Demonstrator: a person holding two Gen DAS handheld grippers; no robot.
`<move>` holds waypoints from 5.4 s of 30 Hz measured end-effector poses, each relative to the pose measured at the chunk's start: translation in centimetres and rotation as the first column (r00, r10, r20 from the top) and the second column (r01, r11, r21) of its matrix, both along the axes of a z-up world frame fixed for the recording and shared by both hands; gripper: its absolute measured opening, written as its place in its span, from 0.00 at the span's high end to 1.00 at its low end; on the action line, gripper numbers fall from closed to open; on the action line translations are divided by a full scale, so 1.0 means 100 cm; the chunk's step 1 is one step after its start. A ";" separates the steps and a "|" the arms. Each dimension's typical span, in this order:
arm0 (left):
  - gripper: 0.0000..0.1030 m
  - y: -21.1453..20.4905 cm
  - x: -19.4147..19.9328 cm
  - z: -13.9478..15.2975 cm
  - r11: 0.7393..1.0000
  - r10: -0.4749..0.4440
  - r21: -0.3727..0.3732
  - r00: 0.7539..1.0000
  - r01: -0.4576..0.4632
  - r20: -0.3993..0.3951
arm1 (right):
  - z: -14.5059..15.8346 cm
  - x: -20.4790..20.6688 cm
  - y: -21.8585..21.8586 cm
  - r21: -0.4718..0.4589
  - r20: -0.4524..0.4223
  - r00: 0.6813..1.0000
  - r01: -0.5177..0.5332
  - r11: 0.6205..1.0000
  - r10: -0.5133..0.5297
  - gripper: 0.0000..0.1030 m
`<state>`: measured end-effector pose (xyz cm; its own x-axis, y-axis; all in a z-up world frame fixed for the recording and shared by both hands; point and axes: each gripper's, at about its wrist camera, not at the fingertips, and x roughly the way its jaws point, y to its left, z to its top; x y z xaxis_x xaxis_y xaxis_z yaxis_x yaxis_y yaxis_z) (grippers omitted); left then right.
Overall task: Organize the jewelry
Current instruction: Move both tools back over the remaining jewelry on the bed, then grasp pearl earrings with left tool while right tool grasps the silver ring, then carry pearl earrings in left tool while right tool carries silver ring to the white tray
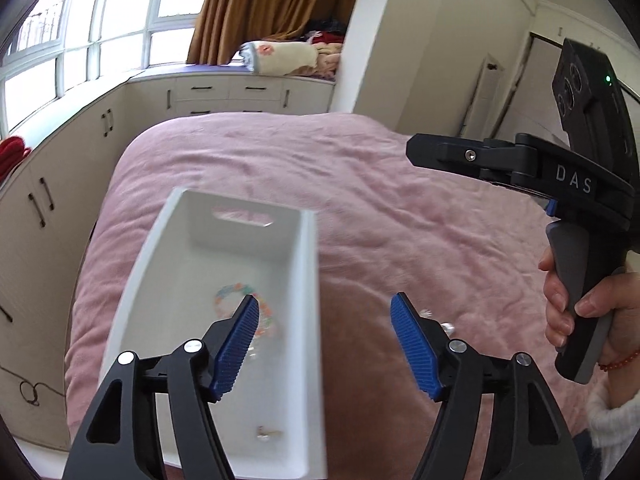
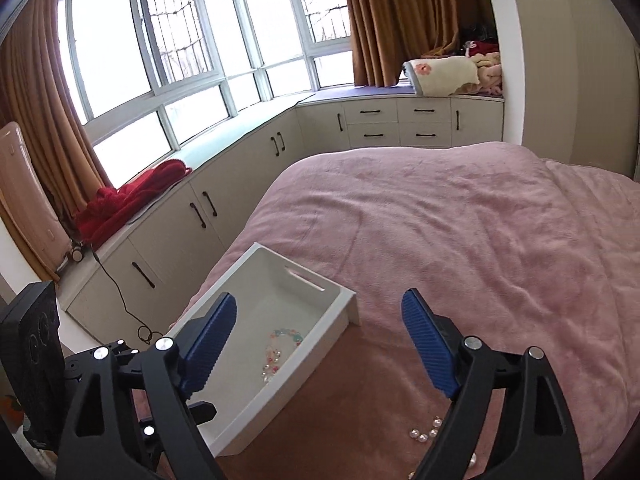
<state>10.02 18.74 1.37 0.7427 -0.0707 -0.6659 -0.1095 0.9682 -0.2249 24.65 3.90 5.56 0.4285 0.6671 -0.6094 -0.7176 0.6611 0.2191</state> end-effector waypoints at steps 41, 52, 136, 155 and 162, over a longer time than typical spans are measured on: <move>0.40 -0.166 0.124 -0.170 0.938 -0.267 0.176 0.945 0.300 -0.187 | -0.217 0.017 -0.163 -0.315 -0.045 0.998 -0.061 0.947 0.049 0.45; 0.57 -0.172 0.140 -0.193 0.927 -0.274 0.202 0.938 0.317 -0.213 | -0.235 0.009 -0.148 -0.406 0.038 0.997 -0.041 0.913 0.061 0.46; 0.74 0.048 -0.010 -0.015 0.991 0.079 0.107 0.997 -0.079 0.006 | -0.030 -0.059 0.048 -0.129 0.127 0.967 -0.203 0.971 0.219 0.77; 0.74 0.086 -0.024 -0.083 0.992 0.104 0.084 0.986 -0.093 -0.132 | -0.125 -0.038 0.165 -0.230 -0.048 0.976 -0.217 0.949 0.212 0.77; 0.70 0.081 -0.022 -0.094 0.992 0.100 0.095 0.982 -0.085 -0.158 | -0.135 -0.032 0.183 -0.265 -0.056 0.979 -0.202 0.943 0.194 0.76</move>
<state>7.85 26.86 -8.01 0.6248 0.0571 -0.7787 -0.2276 0.9673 -0.1117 21.41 22.22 -7.99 0.2844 0.5468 -0.7875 -0.8358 0.5438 0.0757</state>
